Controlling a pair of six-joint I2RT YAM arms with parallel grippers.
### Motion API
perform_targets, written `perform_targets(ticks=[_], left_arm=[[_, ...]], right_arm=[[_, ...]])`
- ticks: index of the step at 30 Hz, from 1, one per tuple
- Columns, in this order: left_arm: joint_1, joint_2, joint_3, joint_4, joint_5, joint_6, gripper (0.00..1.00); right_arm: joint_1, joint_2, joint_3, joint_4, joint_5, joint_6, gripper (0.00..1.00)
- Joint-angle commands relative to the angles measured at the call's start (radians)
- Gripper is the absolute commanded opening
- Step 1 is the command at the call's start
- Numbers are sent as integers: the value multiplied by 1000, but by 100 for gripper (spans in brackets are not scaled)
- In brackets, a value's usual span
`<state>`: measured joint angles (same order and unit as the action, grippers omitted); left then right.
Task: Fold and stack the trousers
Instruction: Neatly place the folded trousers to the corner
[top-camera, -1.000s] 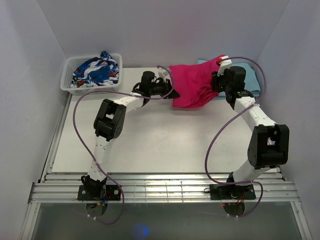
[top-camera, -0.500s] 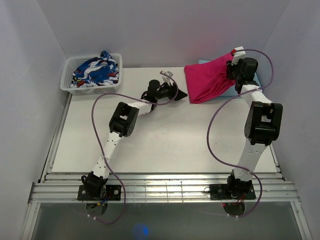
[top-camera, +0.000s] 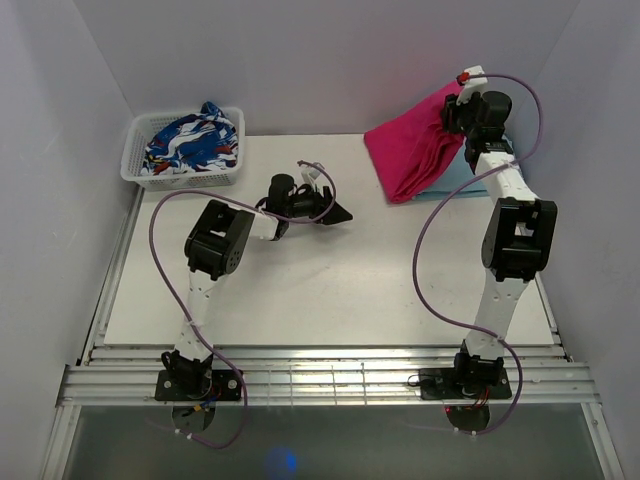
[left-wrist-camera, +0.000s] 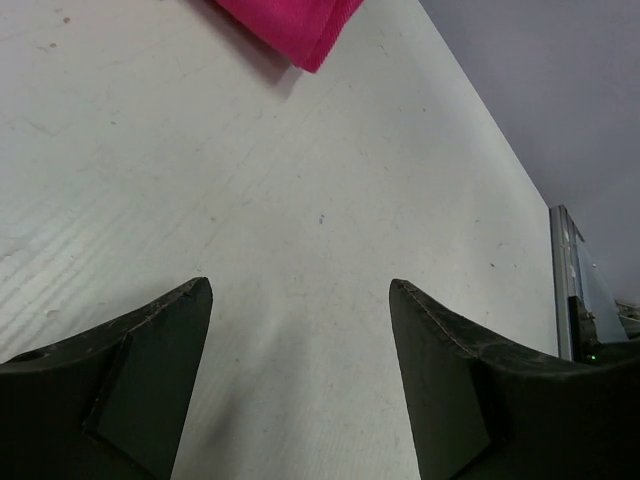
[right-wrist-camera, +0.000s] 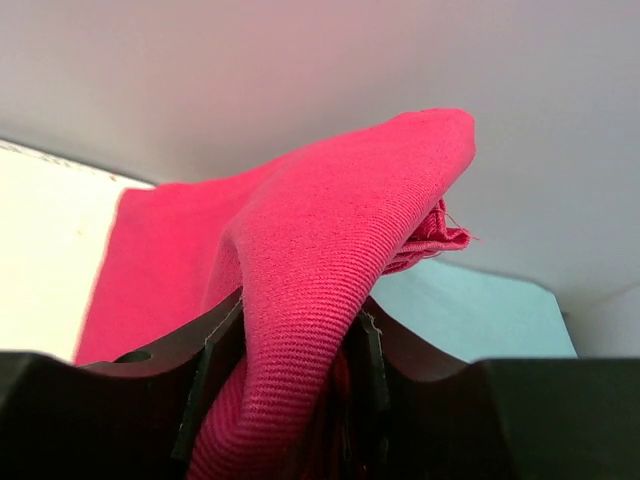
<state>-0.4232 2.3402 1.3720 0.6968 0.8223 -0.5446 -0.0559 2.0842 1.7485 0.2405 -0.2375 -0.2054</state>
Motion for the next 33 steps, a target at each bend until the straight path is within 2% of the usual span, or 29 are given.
perform_targets(ticks=[1,5,9,19,26,33], left_arm=[[-3,-101,-22,24,64,-28,83],[-3,-131,-37,13,86,-23,85],[0,-147,-65,6,103,1,87],[14,-144,-67,-29,113,14,88],[26,-145,-74,-42,109,12,89],[35,-156,-86,-49,104,12,89]], right_arm=[[39,-52,137,161,18,38,8],[28,7,262,146,96,38,8],[-5,17,287,137,116,70,8],[-59,-38,102,160,110,52,8],[-90,-65,3,57,170,126,8],[-153,-69,86,-70,184,162,8]])
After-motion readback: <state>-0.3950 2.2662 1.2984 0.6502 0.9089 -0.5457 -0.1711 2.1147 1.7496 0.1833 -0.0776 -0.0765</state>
